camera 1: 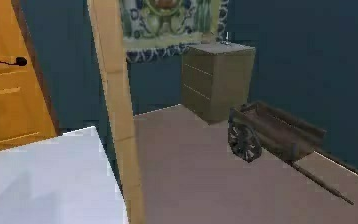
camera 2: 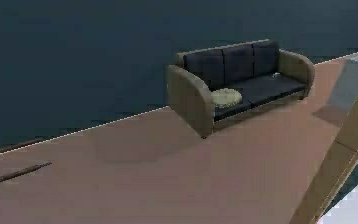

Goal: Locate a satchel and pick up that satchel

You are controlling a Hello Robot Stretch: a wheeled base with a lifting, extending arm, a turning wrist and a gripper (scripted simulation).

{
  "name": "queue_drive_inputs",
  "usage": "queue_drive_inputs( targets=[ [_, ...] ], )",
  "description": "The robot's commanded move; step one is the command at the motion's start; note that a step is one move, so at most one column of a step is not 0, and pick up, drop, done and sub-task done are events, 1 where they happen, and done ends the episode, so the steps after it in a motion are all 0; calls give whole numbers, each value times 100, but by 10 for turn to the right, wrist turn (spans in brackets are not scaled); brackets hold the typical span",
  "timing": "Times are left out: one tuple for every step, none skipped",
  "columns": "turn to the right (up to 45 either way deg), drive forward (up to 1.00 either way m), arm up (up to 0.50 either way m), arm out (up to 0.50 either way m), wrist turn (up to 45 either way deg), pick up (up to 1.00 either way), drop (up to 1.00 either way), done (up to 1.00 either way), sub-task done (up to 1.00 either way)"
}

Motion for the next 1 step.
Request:
queue_drive_inputs(
  targets=[
    [-450,0,0,0,0,0,0,0,0]
  ],
)
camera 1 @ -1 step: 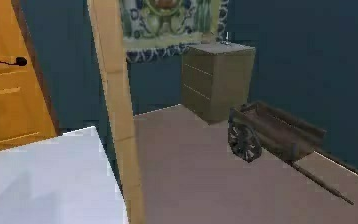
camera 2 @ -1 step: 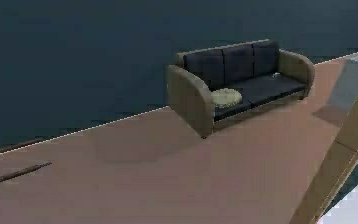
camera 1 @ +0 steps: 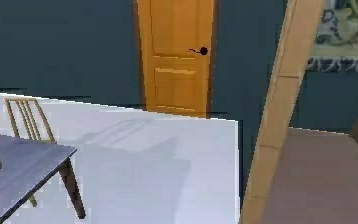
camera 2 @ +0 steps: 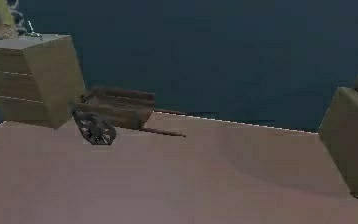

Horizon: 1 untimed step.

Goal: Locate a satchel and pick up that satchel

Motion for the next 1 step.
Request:
queue_drive_inputs(
  targets=[
    [-360,0,0,0,0,0,0,0,0]
  ],
)
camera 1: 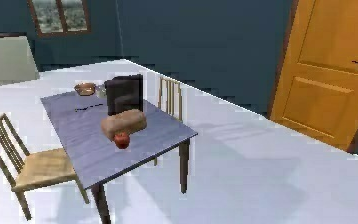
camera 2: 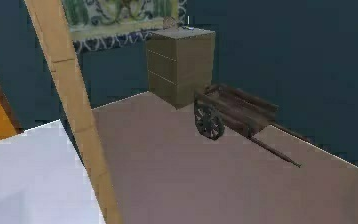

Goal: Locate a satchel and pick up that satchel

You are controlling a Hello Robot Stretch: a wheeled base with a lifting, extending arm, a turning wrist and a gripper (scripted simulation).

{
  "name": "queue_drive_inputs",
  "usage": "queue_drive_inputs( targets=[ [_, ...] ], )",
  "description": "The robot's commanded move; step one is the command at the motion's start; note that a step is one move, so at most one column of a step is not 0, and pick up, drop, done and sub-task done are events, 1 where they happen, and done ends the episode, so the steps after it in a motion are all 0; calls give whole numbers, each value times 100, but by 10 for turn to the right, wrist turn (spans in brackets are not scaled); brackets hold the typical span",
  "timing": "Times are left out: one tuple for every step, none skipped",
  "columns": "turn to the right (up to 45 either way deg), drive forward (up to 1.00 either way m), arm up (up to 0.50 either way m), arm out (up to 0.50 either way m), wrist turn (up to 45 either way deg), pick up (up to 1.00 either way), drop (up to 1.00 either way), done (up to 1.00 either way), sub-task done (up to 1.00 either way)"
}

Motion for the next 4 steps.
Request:
queue_drive_inputs(
  targets=[
    [0,35,0,0,0,0,0,0,0],
    [-450,0,0,0,0,0,0,0,0],
    [-450,0,0,0,0,0,0,0,0],
    [-180,0,0,0,0,0,0,0,0]
  ],
)
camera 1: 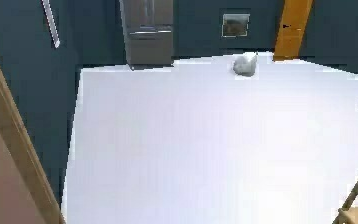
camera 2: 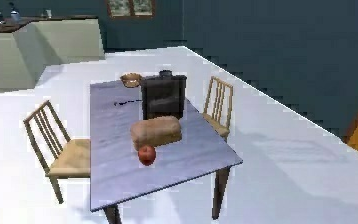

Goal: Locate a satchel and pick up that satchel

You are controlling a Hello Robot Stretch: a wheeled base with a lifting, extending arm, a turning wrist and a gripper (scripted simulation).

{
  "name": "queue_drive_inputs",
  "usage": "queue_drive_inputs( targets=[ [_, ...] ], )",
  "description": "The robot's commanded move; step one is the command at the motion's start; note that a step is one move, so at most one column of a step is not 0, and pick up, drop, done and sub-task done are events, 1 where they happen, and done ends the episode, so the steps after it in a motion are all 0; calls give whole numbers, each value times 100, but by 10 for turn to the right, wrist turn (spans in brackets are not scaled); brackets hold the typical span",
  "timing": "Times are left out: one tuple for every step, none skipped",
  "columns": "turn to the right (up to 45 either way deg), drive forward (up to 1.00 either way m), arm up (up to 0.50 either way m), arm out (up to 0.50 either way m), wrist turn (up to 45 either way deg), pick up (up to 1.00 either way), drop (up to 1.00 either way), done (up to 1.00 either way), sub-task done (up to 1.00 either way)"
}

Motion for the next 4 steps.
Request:
queue_drive_inputs(
  targets=[
    [450,0,0,0,0,0,0,0,0],
    [450,0,0,0,0,0,0,0,0],
    [420,0,0,0,0,0,0,0,0],
    [0,90,0,0,0,0,0,0,0]
  ],
)
